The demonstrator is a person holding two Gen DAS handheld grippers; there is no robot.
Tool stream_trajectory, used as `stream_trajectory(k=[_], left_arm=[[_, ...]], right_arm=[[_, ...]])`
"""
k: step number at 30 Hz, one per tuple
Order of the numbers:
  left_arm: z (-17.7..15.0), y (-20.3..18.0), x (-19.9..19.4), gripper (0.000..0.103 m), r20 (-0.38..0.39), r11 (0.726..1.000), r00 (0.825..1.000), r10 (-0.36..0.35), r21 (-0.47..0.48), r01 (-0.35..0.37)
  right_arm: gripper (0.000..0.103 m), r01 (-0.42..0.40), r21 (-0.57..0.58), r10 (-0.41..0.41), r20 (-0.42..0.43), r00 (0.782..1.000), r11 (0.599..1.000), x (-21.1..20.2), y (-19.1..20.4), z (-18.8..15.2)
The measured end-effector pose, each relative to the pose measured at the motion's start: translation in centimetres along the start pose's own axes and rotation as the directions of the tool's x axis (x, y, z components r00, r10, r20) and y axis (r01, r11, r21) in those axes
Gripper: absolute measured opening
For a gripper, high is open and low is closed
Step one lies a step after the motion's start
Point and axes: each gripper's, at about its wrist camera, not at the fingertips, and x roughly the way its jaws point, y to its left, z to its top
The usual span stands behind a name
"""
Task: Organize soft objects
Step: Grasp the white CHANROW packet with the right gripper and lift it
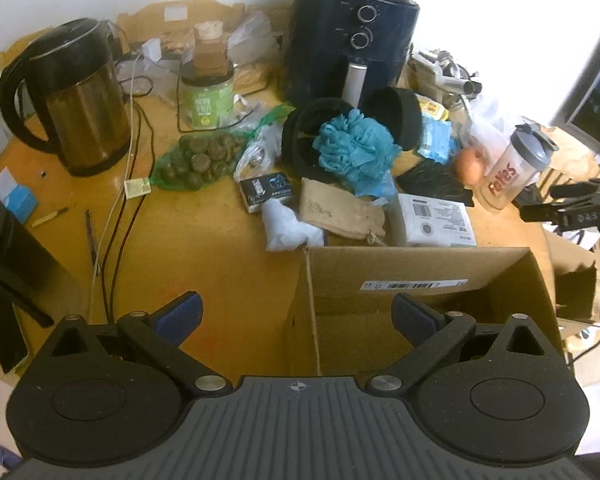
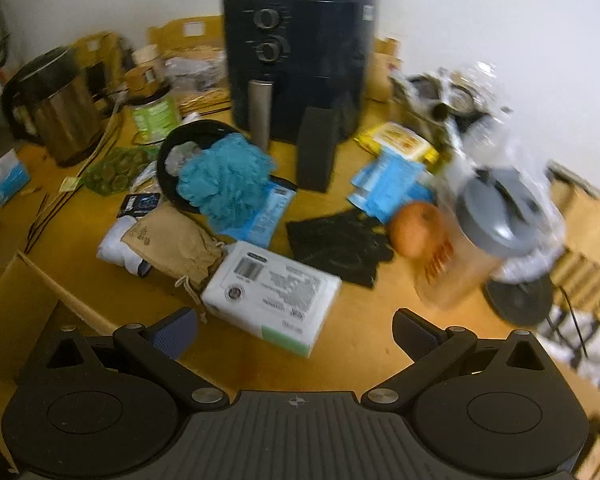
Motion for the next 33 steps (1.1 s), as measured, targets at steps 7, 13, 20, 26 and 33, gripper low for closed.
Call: stream_trajectory(k=[7, 13, 20, 26, 33], left_arm=[[-1.0, 0.4, 0.0, 0.103, -0.042, 0.998, 0.999, 0.033, -0.057, -0.036], [-1.6, 1.1, -0.6, 0.103, -0.057, 0.992, 0.995, 0.078, -0.097, -0.083], [-2.1, 1.6, -1.1, 0.103, -0.068, 0.982, 0.991, 0.112, -0.148, -0.121], [-2.6, 2.3, -1.3, 0.103, -0.083, 0.969, 0.989, 0.124, -0.205, -0.139], [-2.6, 2.5, -1.7, 0.103, -0.085, 0.958, 0.985, 0.153, -0.231, -0.169]], right_arm=[[0.103, -0.111, -0.118, 0.110, -0.017, 0.994, 0.987, 4.9, -0.8, 1.2], [0.103, -0.178, -0.253, 0.164, -0.077, 0.983, 0.951, 9.3, -0.7, 1.5], [0.103, -0.264, -0.351, 0.219, -0.164, 0.962, 0.898, 13.2, -0.5, 2.5], [0.103, -0.358, -0.394, 0.282, -0.238, 0.929, 0.847, 15.4, -0.3, 3.3], [0.103, -0.384, -0.527, 0.243, -0.318, 0.916, 0.758, 17.7, 0.5, 2.6]])
